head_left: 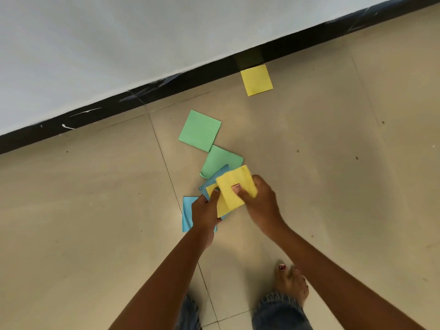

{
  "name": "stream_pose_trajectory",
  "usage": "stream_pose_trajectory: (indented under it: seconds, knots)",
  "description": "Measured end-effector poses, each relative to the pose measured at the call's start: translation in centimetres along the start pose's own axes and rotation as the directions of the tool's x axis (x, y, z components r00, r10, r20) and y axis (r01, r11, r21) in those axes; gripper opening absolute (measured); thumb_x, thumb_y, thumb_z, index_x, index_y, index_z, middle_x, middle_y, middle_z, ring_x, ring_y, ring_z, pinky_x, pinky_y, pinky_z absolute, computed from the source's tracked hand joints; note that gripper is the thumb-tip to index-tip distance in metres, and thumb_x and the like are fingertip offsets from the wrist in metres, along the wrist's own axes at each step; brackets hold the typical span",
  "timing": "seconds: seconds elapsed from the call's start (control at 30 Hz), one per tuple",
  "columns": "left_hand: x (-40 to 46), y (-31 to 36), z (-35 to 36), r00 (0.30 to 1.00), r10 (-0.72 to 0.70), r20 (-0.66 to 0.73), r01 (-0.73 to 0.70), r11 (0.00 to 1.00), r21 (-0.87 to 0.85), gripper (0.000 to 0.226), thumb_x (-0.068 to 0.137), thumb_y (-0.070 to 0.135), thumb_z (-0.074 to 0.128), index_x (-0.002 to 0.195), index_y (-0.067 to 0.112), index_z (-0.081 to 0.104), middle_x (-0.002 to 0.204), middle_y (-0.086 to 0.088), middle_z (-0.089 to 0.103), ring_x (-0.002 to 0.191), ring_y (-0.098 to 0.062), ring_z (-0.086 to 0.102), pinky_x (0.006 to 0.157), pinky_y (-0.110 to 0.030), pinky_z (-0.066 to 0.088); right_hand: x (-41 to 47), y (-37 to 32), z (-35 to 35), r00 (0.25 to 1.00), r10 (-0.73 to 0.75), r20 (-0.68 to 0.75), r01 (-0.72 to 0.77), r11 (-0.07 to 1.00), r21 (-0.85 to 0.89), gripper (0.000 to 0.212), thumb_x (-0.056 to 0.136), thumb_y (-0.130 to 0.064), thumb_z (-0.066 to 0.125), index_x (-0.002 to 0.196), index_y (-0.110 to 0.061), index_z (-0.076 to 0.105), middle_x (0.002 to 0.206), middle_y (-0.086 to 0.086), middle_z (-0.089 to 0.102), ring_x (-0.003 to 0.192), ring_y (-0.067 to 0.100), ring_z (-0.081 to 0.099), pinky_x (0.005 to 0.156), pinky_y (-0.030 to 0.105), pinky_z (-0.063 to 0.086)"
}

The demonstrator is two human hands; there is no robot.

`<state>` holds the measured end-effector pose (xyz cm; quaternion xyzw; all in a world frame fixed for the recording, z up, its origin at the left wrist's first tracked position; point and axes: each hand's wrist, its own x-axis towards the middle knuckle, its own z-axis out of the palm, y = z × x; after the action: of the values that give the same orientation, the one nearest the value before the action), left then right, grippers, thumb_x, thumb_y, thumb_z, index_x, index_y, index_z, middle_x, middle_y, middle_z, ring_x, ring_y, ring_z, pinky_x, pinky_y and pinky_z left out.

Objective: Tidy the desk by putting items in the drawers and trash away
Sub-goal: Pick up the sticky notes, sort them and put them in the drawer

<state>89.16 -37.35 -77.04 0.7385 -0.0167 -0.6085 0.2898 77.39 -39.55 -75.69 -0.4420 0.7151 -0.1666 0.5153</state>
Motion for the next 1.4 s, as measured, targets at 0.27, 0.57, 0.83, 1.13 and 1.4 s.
stream_pose_trajectory:
  seconds: [0.27,0.57,0.83,1.13,1.4]
  knots:
    - [0.3,0.6,-3.8,0.998,-0.045,-0.039,0.037,0.985,-0.171,0.032,0.082,0.034,0.070,0.110,0.022,0.060,0.112,-0.006,0.066,0.102,-0.025,0.063,0.076,-0.036,0.055,1.2,-1.5,4.7,0.974,0.013,0.224,0.082,0.908,-0.410,0.050,0.085,-0.046,0.060,0.118,-0.013,0.042,0.115,0.007,0.055,0.111,0.029,0.051,0.089,0.042,0.041]
    - [2.1,-0.1,-7.3,0.984,0.066,-0.166,-0.098,0.976,-0.193,0.012,0.083,0.020,0.072,0.089,0.025,0.062,0.087,0.005,0.066,0.077,-0.012,0.063,0.066,-0.029,0.053,7.1,-1.1,5.1,0.983,-0.156,-0.094,0.049,0.724,-0.688,0.068,0.082,-0.030,0.069,0.138,-0.015,0.034,0.136,0.008,0.037,0.128,0.029,0.030,0.094,0.045,0.033]
    - [2.6,-0.5,-8.4,0.984,0.040,-0.176,-0.089,0.955,-0.283,0.024,0.082,0.021,0.072,0.105,0.022,0.063,0.100,0.001,0.068,0.090,-0.018,0.065,0.080,-0.036,0.054,8.9,0.0,4.1,0.992,-0.108,-0.072,0.006,0.594,-0.805,0.047,0.078,-0.029,0.073,0.115,-0.009,0.053,0.118,0.015,0.047,0.115,0.034,0.037,0.086,0.040,0.033]
    - [1.4,0.7,-6.8,0.983,0.003,-0.181,-0.065,0.940,-0.335,0.025,0.084,0.023,0.070,0.107,0.023,0.060,0.093,0.003,0.066,0.080,-0.012,0.063,0.058,-0.026,0.049,1.1,-3.2,3.3,0.952,-0.183,-0.247,0.203,0.977,0.060,0.006,0.088,-0.010,0.061,0.088,-0.010,0.056,0.069,-0.009,0.052,0.058,-0.001,0.046,0.053,0.012,0.036]
    - [1.3,2.6,-6.0,0.980,-0.138,0.142,0.193,0.825,-0.531,0.036,0.086,0.054,0.055,0.092,0.021,0.065,0.079,0.000,0.071,0.072,-0.016,0.056,0.078,-0.028,0.048,0.9,-3.5,7.1,0.991,-0.131,-0.034,0.125,0.984,-0.125,0.007,0.086,-0.012,0.061,0.087,-0.009,0.054,0.072,-0.002,0.055,0.066,0.018,0.052,0.056,0.022,0.037]
